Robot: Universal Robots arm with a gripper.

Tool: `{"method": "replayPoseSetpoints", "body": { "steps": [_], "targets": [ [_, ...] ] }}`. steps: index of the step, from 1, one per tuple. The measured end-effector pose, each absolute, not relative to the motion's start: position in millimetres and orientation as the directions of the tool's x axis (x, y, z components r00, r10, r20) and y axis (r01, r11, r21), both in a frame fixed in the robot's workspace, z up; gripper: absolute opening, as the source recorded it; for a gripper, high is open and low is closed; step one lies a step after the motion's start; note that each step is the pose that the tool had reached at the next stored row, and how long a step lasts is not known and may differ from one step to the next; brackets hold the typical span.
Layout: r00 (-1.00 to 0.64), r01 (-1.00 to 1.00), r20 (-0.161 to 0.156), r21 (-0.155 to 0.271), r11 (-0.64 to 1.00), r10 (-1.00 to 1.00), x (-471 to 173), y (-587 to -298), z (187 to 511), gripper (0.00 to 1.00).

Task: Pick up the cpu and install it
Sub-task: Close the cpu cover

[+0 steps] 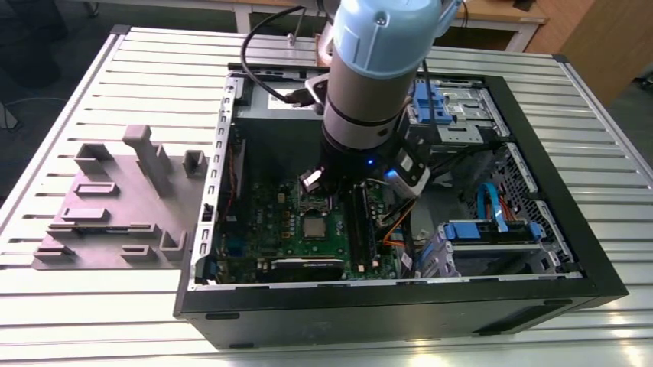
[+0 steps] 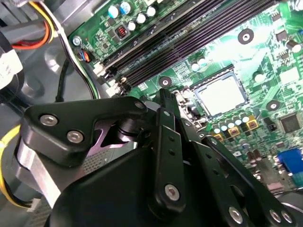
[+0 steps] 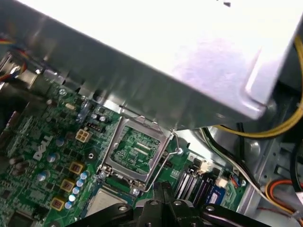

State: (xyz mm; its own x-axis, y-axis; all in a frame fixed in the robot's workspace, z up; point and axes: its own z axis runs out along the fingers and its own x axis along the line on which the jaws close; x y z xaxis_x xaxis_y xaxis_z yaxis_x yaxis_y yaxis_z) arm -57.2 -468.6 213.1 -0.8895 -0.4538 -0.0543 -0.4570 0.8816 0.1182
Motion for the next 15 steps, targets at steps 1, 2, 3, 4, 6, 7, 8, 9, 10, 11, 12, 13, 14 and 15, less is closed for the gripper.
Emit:
{"method": "replayPoseSetpoints", "body": {
  "steps": [1, 2, 3, 4, 6, 7, 8, 9, 10, 11, 12, 13, 14, 15],
  "targets": [
    [-0.881, -0.473, -0.054, 0.118, 0.873, -0.470, -57, -469, 213, 0.10],
    [-0.874, -0.486, -0.054, 0.118, 0.866, -0.483, -57, -469, 212, 0.10],
    [-0.867, -0.498, -0.054, 0.118, 0.859, -0.495, -57, -469, 212, 0.10],
    [-0.862, -0.506, -0.054, 0.118, 0.854, -0.504, -57, -469, 211, 0.10],
    [-0.856, -0.516, -0.054, 0.118, 0.848, -0.513, -56, -468, 211, 0.10],
    [-0.855, -0.519, -0.055, 0.119, 0.847, -0.516, -56, -468, 211, 0.10],
    [-0.853, -0.521, -0.055, 0.120, 0.845, -0.518, -55, -468, 210, 0.10],
    [-0.852, -0.523, -0.056, 0.121, 0.844, -0.520, -55, -467, 210, 0.10],
    [-0.852, -0.524, -0.057, 0.122, 0.843, -0.521, -55, -466, 210, 0.10],
    [-0.851, -0.525, -0.057, 0.123, 0.842, -0.522, -55, -464, 210, 0.10],
    [-0.850, -0.526, -0.057, 0.123, 0.841, -0.523, -55, -463, 209, 0.10],
    [-0.850, -0.527, -0.058, 0.124, 0.841, -0.524, -55, -461, 209, 0.10],
    [-0.849, -0.528, -0.058, 0.124, 0.840, -0.525, -55, -460, 208, 0.10],
    [-0.849, -0.528, -0.058, 0.124, 0.840, -0.525, -55, -458, 208, 0.10]
  ]
}}
